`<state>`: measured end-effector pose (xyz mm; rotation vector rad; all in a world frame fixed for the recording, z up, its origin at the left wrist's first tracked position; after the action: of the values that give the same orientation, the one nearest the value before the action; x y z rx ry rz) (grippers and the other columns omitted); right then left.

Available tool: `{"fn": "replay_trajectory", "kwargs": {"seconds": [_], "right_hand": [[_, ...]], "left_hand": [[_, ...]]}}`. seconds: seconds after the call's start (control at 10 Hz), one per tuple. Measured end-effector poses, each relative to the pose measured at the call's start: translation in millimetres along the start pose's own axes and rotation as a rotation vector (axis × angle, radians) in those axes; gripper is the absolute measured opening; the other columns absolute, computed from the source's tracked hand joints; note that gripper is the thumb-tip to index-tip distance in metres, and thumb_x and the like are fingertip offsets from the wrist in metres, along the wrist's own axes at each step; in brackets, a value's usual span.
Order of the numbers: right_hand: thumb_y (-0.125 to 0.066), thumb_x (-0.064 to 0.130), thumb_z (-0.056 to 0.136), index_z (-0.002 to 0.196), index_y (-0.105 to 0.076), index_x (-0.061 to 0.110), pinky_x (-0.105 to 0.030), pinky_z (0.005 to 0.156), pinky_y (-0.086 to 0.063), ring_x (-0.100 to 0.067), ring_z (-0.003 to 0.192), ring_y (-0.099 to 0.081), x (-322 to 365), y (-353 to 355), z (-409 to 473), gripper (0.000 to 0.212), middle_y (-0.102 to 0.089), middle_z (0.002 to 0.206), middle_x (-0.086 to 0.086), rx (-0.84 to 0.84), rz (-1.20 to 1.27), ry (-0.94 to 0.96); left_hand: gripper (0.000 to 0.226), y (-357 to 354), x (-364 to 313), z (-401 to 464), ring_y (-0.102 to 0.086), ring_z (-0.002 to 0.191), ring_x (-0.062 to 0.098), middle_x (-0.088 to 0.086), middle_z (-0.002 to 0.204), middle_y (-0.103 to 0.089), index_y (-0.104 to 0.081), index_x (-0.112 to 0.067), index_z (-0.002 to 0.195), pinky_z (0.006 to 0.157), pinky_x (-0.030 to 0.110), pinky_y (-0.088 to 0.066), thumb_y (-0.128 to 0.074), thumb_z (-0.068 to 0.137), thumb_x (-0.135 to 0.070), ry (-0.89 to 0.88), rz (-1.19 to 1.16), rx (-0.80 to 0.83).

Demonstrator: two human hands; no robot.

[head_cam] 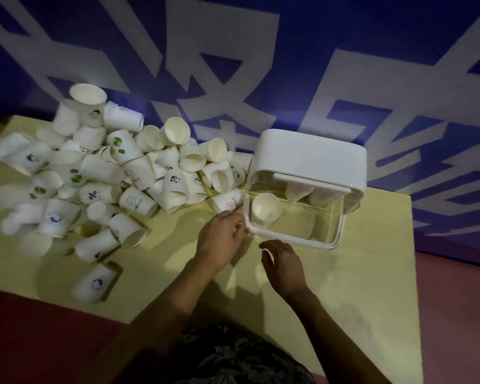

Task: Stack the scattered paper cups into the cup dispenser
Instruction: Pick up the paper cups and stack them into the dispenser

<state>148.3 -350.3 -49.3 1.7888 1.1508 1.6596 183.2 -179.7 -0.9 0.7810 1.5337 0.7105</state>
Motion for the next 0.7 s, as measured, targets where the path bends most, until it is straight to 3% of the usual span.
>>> {"fn": "replay_trajectory", "kwargs": {"seconds": [0.2,0.3,0.4,0.5,0.6,0.7], "right_hand": [[-0.058,0.016,0.093,0.109,-0.070,0.016,-0.033,0.086,-0.051,-0.021,0.101,-0.064,64,-56,12,0.021,-0.070,0.110,0.000,0.171,0.099,0.081],[-0.058,0.016,0.093,0.107,-0.071,0.014,-0.029,0.081,-0.049,-0.021,0.093,-0.066,97,-85,9,0.019,-0.071,0.106,-0.002,0.262,0.131,0.094],[-0.059,0.016,0.093,0.106,-0.072,0.014,-0.026,0.082,-0.048,-0.018,0.093,-0.066,124,-115,8,0.019,-0.072,0.106,0.000,0.327,0.161,0.030],[-0.059,0.018,0.093,0.105,-0.073,0.018,-0.019,0.082,-0.046,-0.010,0.093,-0.065,151,-143,11,0.018,-0.072,0.104,0.007,0.359,0.225,-0.105],[-0.059,0.017,0.092,0.102,-0.073,0.017,-0.025,0.084,-0.049,-0.012,0.092,-0.065,177,-173,16,0.017,-0.072,0.099,0.003,0.396,0.385,-0.281],[-0.060,0.013,0.090,0.096,-0.073,0.015,-0.033,0.075,-0.051,-0.018,0.083,-0.063,203,-202,21,0.014,-0.071,0.090,-0.007,0.383,0.612,-0.492]], "left_hand": [[0.020,58,117,-67,-0.064,0.090,0.021,0.003,0.102,-0.070,-0.069,-0.015,0.107,0.080,0.033,-0.052,-0.061,0.089,-0.017,0.306,0.008,-0.115],[0.023,85,177,-98,-0.065,0.095,0.029,0.011,0.104,-0.070,-0.069,-0.006,0.110,0.083,0.035,-0.049,-0.063,0.088,-0.012,0.463,-0.037,-0.181],[0.028,106,229,-128,-0.063,0.098,0.029,0.010,0.107,-0.068,-0.067,-0.008,0.112,0.085,0.038,-0.048,-0.065,0.084,-0.015,0.749,-0.157,-0.269],[0.033,113,285,-159,-0.062,0.090,0.029,0.013,0.106,-0.066,-0.061,-0.006,0.108,0.073,0.037,-0.051,-0.067,0.082,-0.026,1.089,-0.375,-0.314],[0.025,110,319,-178,-0.066,0.085,0.036,0.023,0.097,-0.069,-0.068,0.006,0.091,0.069,0.037,-0.051,-0.070,0.081,-0.017,1.313,-0.668,-0.259],[0.009,113,328,-188,-0.068,0.061,0.014,0.004,0.072,-0.070,-0.073,-0.011,0.088,0.056,0.017,-0.045,-0.065,0.087,-0.013,1.367,-0.698,-0.106]]}}
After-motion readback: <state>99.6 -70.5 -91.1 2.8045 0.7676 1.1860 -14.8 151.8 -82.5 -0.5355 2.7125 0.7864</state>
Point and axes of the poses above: each hand's wrist, its own z-axis towards the middle knuckle, its own y-axis out of the back of the hand, x = y × z, the point moved 5 cm from there along z, towards the middle knuckle
